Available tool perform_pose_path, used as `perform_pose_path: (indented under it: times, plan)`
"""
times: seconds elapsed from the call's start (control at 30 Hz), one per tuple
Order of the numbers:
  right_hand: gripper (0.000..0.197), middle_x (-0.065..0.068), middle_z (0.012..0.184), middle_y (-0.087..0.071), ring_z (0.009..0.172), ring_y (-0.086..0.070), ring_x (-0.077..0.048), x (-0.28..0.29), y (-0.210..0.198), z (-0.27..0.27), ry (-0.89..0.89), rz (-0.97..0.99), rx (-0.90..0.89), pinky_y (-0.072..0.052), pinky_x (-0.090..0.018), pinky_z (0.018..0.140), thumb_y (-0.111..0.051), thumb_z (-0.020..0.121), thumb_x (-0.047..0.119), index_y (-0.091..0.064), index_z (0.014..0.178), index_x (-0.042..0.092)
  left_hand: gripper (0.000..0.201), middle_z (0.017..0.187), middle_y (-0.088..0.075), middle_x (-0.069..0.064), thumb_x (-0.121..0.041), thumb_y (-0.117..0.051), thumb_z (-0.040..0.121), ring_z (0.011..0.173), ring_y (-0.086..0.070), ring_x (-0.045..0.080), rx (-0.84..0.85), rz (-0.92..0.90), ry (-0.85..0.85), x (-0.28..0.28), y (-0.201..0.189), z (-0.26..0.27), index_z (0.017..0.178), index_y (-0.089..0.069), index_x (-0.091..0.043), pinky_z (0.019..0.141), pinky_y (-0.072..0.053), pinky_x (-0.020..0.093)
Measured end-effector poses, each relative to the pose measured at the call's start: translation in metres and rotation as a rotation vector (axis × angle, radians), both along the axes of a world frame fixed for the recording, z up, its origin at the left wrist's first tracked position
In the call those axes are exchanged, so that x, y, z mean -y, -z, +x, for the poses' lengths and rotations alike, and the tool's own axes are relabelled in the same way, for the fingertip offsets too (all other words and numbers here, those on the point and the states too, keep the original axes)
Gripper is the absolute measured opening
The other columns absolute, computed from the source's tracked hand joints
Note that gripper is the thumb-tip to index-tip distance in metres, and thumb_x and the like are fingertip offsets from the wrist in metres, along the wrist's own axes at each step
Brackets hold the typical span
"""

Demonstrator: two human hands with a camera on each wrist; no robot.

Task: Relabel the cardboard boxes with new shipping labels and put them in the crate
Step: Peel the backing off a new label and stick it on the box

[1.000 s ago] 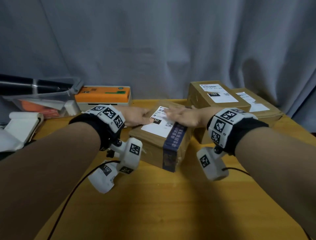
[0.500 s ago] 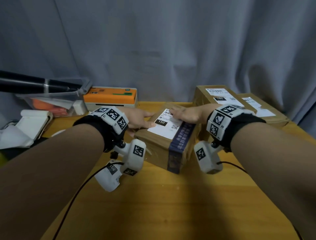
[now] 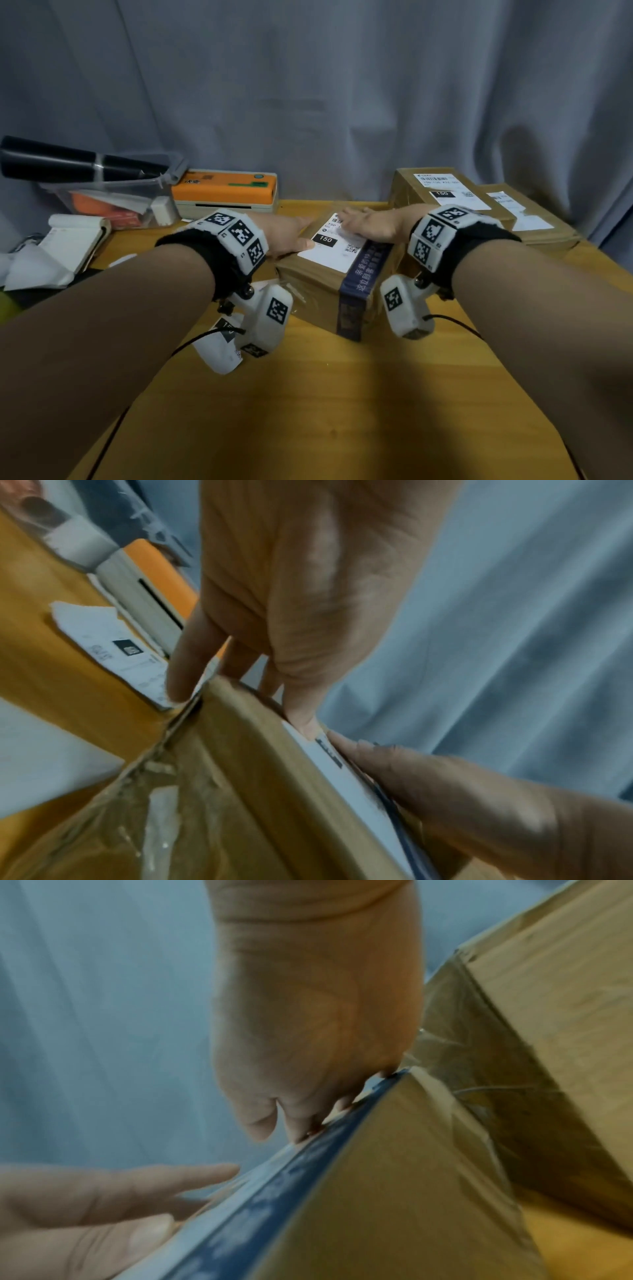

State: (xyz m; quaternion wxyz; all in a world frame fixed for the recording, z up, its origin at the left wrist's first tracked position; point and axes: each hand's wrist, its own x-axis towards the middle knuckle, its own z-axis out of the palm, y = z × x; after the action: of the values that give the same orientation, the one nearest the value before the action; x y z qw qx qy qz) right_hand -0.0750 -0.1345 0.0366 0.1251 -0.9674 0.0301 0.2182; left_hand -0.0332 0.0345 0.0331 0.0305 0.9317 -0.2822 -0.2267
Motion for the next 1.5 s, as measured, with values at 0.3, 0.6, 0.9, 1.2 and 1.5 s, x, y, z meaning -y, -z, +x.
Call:
perform_pose_path:
  times: [0.3,0.6,0.9,1.2,1.5]
  plan:
    - [0.057,0.009,0.159,0.011,0.147,0.008,-0.018,0.010,0.028,-0.024,-0.020,-0.201,0.119,0.010,-0.054,0.115,-0.011,0.100,0.049,0.004,0.151,0.029,0.064,0.159,0.011,-0.007,-0.055,-0.008,0.097,0.147,0.007,0.018,0.162,0.027,0.116,0.035,0.028,-0.020,0.151,0.006,-0.024,0.117,0.002,0.053]
    - [0.055,0.009,0.159,0.007,0.147,0.010,-0.022,0.003,0.023,-0.036,0.074,-0.305,0.098,0.013,-0.058,0.113,-0.011,0.100,0.046,0.002,0.151,0.028,0.059,0.157,0.017,-0.012,-0.053,-0.002,0.097,0.145,0.017,0.015,0.332,0.274,0.102,0.010,0.016,-0.032,0.149,0.011,-0.029,0.113,0.016,0.055]
    - [0.063,0.007,0.160,0.007,0.147,0.008,-0.021,0.005,0.032,-0.044,0.042,-0.214,0.143,0.009,-0.057,0.114,-0.015,0.097,0.054,0.001,0.152,0.026,0.060,0.159,0.010,-0.008,-0.049,-0.013,0.100,0.147,0.007,0.012,0.176,0.166,0.192,0.011,0.013,-0.048,0.151,0.006,-0.024,0.117,0.011,0.046]
    - [0.054,-0.007,0.147,-0.037,0.133,-0.037,-0.024,0.006,0.018,-0.047,-0.036,-0.121,0.221,-0.030,-0.036,0.109,-0.035,0.098,0.045,-0.037,0.140,0.012,0.058,0.158,0.007,-0.015,-0.054,-0.008,0.097,0.147,0.003,0.013,0.244,0.173,0.145,0.037,0.019,-0.004,0.150,0.001,-0.032,0.116,0.010,0.052]
    - [0.072,-0.007,0.160,0.004,0.147,0.004,-0.024,-0.004,0.038,-0.042,0.146,-0.128,0.234,-0.001,-0.051,0.118,-0.020,0.095,0.058,-0.005,0.152,0.016,0.064,0.160,0.006,-0.002,-0.063,-0.011,0.093,0.147,0.001,0.023,0.174,-0.005,-0.020,0.018,0.039,0.004,0.148,0.007,-0.037,0.118,-0.004,0.050]
